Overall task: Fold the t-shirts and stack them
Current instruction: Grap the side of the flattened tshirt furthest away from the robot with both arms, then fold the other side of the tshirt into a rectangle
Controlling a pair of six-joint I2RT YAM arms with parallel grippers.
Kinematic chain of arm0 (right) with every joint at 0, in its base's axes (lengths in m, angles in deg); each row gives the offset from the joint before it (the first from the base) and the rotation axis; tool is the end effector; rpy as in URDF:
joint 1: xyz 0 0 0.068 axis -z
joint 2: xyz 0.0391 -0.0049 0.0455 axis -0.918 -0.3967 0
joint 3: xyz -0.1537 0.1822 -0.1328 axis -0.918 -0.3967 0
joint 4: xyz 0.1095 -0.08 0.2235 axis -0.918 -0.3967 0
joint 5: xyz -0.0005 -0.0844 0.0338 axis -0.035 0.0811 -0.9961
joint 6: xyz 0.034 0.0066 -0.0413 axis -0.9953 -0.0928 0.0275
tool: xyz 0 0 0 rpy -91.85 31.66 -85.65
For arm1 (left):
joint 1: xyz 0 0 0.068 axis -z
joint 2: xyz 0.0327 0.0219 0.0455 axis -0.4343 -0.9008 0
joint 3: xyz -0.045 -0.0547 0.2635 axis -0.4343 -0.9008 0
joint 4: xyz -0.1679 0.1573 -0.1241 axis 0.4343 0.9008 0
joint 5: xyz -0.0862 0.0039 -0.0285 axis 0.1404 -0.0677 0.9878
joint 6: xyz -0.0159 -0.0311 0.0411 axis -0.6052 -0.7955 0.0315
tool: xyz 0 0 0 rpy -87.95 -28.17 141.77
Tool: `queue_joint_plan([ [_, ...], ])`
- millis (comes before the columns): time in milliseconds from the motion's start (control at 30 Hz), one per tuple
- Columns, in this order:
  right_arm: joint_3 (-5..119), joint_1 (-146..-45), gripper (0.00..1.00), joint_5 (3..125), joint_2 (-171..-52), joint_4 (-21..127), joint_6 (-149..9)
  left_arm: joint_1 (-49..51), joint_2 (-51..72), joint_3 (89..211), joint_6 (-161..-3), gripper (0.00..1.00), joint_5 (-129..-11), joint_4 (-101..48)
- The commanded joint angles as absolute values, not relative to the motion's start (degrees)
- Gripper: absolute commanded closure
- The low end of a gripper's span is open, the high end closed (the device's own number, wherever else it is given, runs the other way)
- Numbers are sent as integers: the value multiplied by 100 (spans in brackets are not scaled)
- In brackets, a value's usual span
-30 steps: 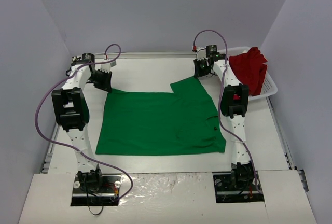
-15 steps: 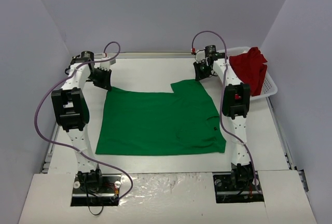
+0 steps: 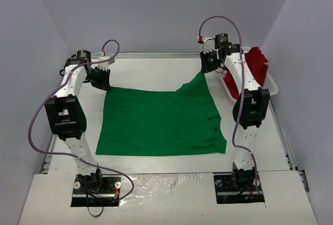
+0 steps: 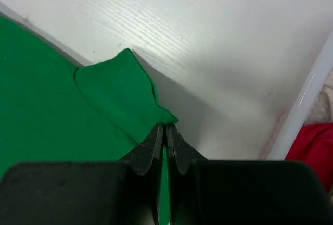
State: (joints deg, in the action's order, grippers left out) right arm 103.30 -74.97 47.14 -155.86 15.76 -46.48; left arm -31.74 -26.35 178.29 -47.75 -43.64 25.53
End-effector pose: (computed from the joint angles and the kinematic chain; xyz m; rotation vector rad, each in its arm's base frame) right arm 0.4942 0.0875 0.3002 -0.7005 2.1436 0.4183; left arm 0.4214 0.0239 0.2717 0.5487 2.4176 -0.5976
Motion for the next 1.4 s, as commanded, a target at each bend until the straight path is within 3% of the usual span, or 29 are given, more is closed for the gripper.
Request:
queue_joint_plan([
  [0, 9907, -7524, 100, 4544, -15044, 1196, -4539, -3172, -2026, 17637, -4599, 98, -4186, 2568],
  [700, 7446, -7533, 100, 4174, -12135, 581, -4240, -3444, -251, 15695, -3676, 98, -3835, 2586],
  [1367, 6136, -7568, 100, 4289, -11167, 106, -3941, -3699, 664, 14693, -2832, 98, -3352, 2814],
])
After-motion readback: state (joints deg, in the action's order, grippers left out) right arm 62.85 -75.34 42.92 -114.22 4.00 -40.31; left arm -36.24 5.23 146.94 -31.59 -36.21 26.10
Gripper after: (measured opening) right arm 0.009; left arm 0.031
